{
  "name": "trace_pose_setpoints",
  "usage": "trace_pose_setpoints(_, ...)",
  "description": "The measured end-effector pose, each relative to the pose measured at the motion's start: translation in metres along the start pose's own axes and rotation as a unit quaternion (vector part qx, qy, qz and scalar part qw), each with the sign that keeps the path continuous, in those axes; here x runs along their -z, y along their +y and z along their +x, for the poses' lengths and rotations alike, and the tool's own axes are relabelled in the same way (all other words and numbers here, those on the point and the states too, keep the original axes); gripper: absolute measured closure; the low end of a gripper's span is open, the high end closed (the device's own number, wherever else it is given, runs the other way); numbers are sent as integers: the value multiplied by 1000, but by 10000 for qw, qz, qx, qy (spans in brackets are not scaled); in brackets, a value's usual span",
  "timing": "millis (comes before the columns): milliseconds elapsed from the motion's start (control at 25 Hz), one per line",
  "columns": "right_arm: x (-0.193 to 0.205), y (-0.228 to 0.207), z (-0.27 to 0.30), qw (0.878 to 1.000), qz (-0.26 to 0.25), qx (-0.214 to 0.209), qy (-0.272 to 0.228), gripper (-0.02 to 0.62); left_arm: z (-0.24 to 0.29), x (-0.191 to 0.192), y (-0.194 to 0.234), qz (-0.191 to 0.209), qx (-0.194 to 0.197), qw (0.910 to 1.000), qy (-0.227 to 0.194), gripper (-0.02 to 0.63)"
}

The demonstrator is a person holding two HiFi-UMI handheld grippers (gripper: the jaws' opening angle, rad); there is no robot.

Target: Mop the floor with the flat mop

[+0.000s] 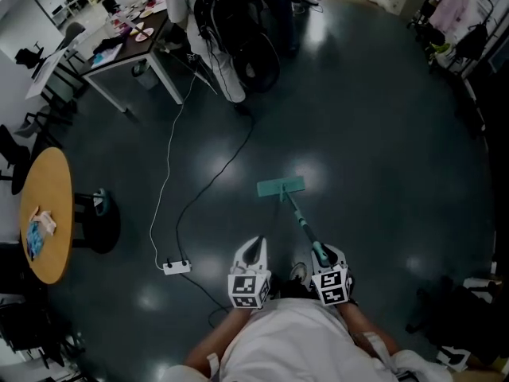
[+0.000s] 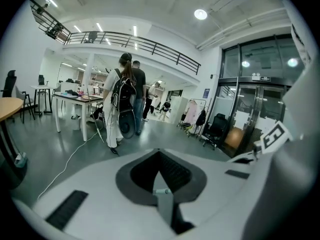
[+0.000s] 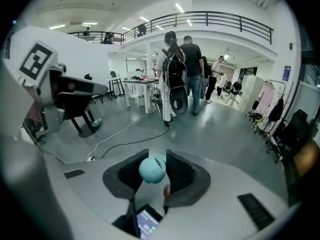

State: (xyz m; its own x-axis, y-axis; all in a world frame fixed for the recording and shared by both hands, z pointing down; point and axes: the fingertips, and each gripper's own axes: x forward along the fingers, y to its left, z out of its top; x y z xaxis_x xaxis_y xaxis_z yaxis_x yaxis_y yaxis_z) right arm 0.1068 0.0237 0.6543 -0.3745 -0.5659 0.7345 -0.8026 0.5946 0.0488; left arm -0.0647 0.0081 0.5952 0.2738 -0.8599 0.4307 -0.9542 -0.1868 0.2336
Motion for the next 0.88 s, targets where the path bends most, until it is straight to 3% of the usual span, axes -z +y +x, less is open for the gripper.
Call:
trace_pose_setpoints(200, 9, 16, -44, 9994, 273, -192, 12, 482, 1, -4, -10, 38, 99, 9999, -52, 601)
trace_pose_setpoints(520, -24, 32, -31, 9979, 313, -283, -487, 480, -6, 1, -10, 35, 98, 9999, 20, 601)
trace_pose_setpoints(680, -20, 47, -28, 9992, 67, -345, -205, 480, -10, 2, 0, 14, 4, 10000, 37, 601)
trace_pose_setpoints(880, 11, 30, -40, 9979, 535, -169, 326, 480, -11, 6, 15, -45, -75, 9999, 86, 601)
